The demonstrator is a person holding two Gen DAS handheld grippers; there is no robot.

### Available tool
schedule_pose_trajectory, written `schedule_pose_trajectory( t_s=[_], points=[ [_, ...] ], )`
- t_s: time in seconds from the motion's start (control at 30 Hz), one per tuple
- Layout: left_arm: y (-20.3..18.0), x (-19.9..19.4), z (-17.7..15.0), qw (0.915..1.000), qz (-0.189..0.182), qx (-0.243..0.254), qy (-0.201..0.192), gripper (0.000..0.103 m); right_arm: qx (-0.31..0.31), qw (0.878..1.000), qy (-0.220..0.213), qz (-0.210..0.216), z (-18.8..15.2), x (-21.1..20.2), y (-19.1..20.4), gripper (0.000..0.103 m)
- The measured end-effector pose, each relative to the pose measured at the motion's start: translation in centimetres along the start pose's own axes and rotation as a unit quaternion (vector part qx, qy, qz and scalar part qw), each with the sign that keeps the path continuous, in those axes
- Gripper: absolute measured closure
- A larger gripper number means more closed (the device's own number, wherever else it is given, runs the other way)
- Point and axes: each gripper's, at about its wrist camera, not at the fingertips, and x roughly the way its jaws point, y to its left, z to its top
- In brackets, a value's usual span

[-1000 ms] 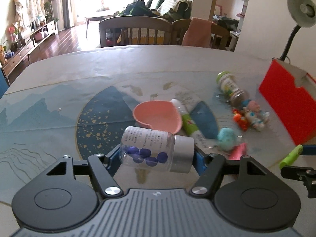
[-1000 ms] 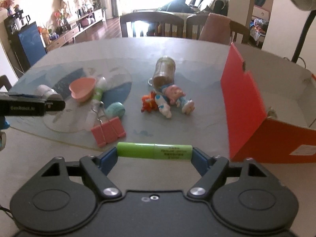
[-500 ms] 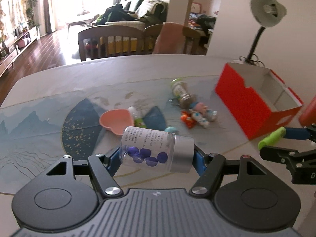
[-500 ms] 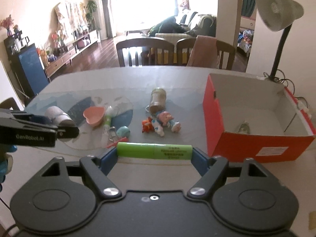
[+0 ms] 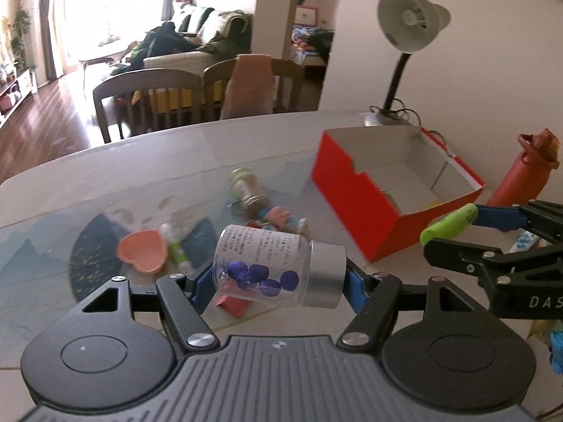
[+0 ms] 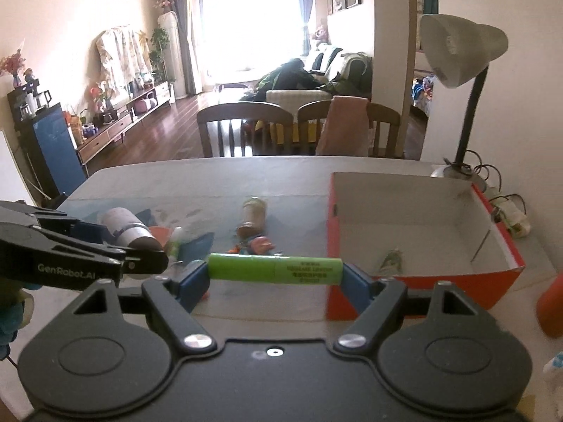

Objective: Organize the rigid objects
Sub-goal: 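Carry the pill bottle and green highlighter over the red box with both grippers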

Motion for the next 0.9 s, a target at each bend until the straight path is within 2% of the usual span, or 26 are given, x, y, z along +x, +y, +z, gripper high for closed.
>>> schedule_pose_trajectory(
  t_s=[0.47, 0.77, 0.9],
  points=[
    [-9.2, 6.0, 5.6, 0.9996, -0.025, 0.011, 0.003, 0.032, 0.001, 1.000, 0.008, -0.018, 1.2, 2.3, -9.8, 0.023],
    [-13.0, 12.3, 9.0, 0.9991, -0.034, 0.001, 0.026, 0.032, -0.005, 0.999, 0.027, -0.025, 2.0, 5.6, -14.9, 0.023],
    [-14.7, 15.1, 10.5, 0.9990, -0.024, 0.012, 0.035, 0.032, -0.013, 0.999, 0.040, -0.032, 2.0, 7.2, -16.7, 0.023]
  ],
)
